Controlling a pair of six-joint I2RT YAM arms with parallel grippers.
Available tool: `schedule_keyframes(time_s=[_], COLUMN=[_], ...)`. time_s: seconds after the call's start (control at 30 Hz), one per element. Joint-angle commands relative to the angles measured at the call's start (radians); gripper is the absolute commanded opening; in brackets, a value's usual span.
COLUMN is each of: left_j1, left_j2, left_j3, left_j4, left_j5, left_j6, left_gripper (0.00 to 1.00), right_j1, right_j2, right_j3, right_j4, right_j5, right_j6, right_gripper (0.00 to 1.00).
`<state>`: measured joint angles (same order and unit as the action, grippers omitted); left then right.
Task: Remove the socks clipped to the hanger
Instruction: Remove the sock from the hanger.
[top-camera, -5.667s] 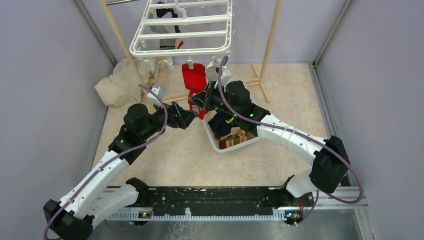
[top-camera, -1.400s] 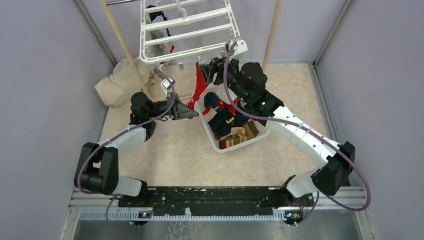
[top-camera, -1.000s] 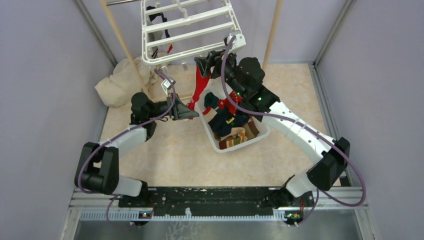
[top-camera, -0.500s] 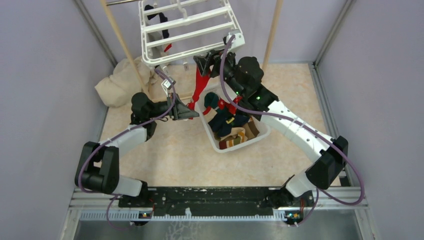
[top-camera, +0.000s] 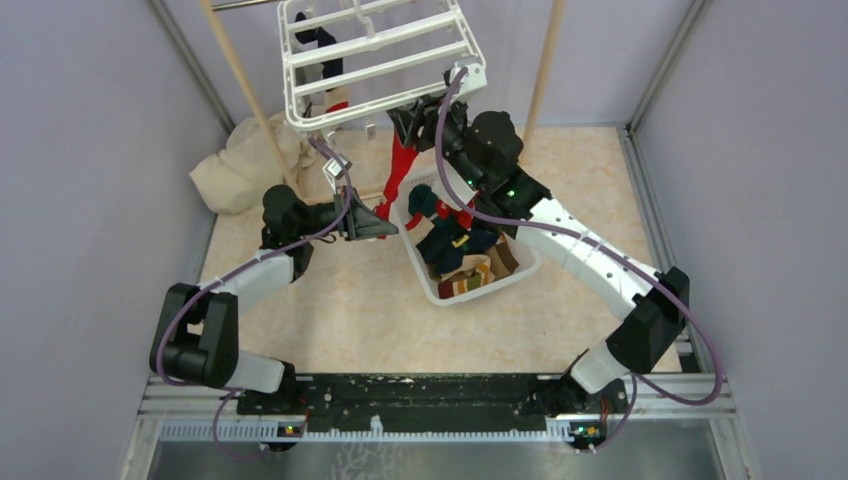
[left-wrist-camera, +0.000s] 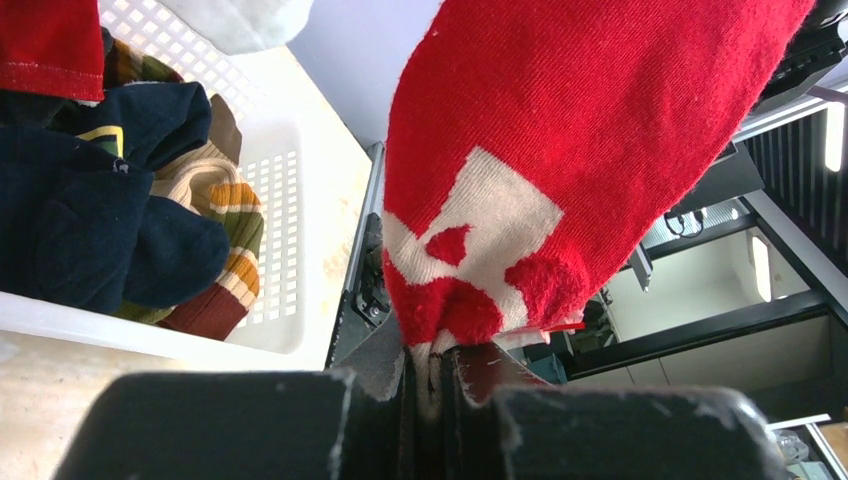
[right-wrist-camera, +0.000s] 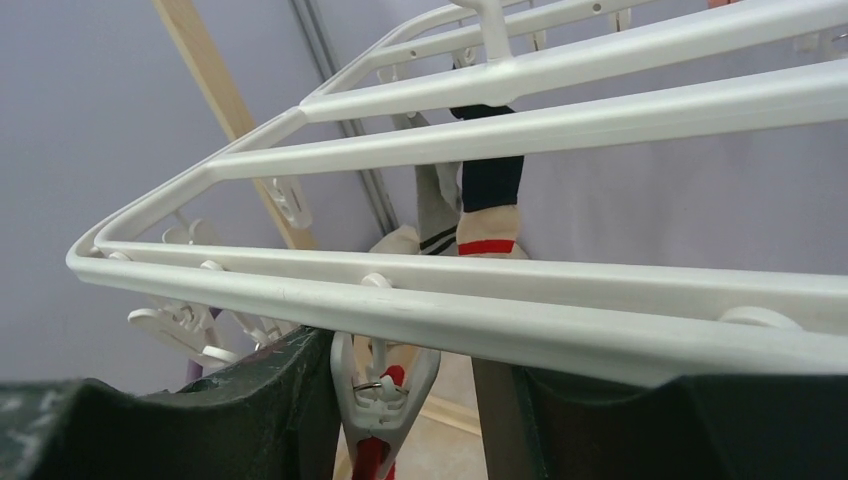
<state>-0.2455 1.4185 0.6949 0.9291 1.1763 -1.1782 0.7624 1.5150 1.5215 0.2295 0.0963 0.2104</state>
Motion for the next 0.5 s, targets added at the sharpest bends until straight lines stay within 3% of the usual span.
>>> schedule_keyframes(time_s=[0.0,0.3,0.4,0.47], left_j1=[0.007,0.007,0.007,0.006], left_j2=[0.005,0.002,0.002,0.001], left_j3=[-0.004,-0.003,-0.002,-0.002], left_j4=[0.048,0.046,0.042,0.04], left_j5=[0.023,0.024,0.024,0.024], left_j6=[0.003,0.005,0.007,0.006], left_gripper=[0.1,0.1,0.1,0.1], right_j1=[-0.004,-0.005,-0.005,-0.005], right_j2=[0.004,0.006,0.003,0.003], right_j3=[0.062,0.059,0.056,0.056], right_j4=[0.066,0.082,0.08,0.077], right_j5=[-0.001,0.005,0.007,0.011], right_j6=[0.006,0.016,0.018,0.02], right_gripper=[0.44,0.26,0.04,0.0])
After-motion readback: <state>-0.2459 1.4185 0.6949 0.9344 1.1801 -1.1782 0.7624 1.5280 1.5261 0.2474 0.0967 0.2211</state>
